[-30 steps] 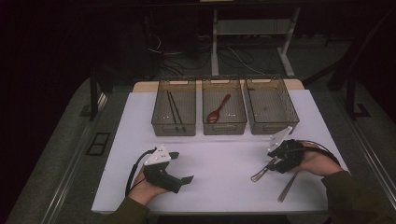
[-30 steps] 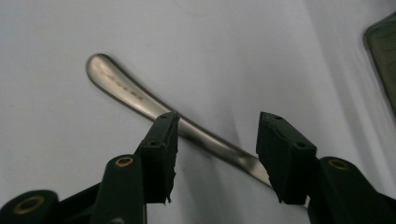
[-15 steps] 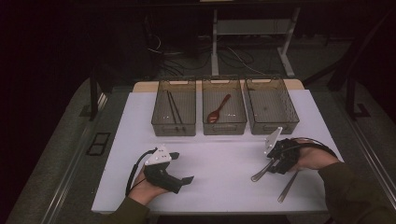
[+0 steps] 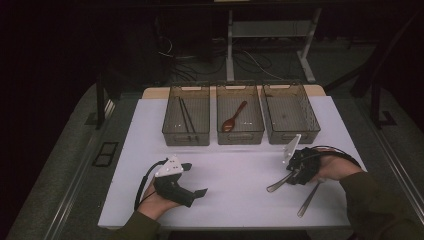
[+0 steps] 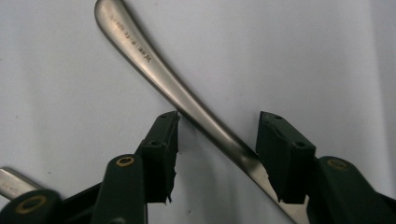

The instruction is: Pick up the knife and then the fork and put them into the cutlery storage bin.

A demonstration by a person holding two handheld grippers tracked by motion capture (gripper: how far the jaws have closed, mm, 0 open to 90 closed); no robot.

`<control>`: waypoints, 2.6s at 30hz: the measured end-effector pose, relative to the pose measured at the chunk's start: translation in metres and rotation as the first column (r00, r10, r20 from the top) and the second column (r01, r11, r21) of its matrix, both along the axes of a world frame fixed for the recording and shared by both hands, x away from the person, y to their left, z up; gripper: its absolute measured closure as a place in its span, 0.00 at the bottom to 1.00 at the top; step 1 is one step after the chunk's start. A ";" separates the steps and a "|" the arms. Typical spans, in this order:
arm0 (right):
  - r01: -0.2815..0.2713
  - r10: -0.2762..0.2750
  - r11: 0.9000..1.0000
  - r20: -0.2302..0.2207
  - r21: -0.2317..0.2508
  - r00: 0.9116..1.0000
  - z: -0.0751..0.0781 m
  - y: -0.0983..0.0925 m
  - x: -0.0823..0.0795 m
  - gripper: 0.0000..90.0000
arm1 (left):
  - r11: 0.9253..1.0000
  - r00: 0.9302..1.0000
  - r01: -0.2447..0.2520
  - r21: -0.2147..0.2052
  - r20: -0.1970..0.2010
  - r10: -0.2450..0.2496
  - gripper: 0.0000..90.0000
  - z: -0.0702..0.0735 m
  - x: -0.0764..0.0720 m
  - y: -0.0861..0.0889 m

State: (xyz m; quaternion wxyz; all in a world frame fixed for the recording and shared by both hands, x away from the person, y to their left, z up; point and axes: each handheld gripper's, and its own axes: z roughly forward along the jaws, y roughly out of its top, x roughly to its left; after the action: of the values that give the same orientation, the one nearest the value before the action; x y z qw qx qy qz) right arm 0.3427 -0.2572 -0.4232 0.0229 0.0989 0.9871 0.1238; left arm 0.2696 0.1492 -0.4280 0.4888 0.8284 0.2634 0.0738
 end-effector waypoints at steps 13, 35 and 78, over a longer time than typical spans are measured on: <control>-0.011 0.011 0.999 -0.018 -0.032 1.000 0.002 0.003 0.010 0.74 | 1.000 1.000 0.003 0.001 -0.001 -0.003 0.00 0.000 0.000 -0.001; -0.087 0.086 0.992 -0.011 -0.093 0.996 0.003 0.011 0.016 0.89 | 1.000 1.000 0.009 0.004 -0.003 -0.009 0.00 -0.002 0.001 -0.004; 0.351 -0.494 0.656 0.028 0.669 0.869 0.052 -0.035 0.017 0.89 | 1.000 1.000 0.018 0.009 -0.002 -0.018 0.00 -0.008 0.004 0.002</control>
State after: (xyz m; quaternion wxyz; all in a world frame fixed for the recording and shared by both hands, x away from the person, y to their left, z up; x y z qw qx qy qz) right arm 0.3593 -0.2919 -0.3707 0.1185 0.3150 0.8242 0.4554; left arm 0.2734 0.1507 -0.4358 0.4854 0.8330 0.2561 0.0697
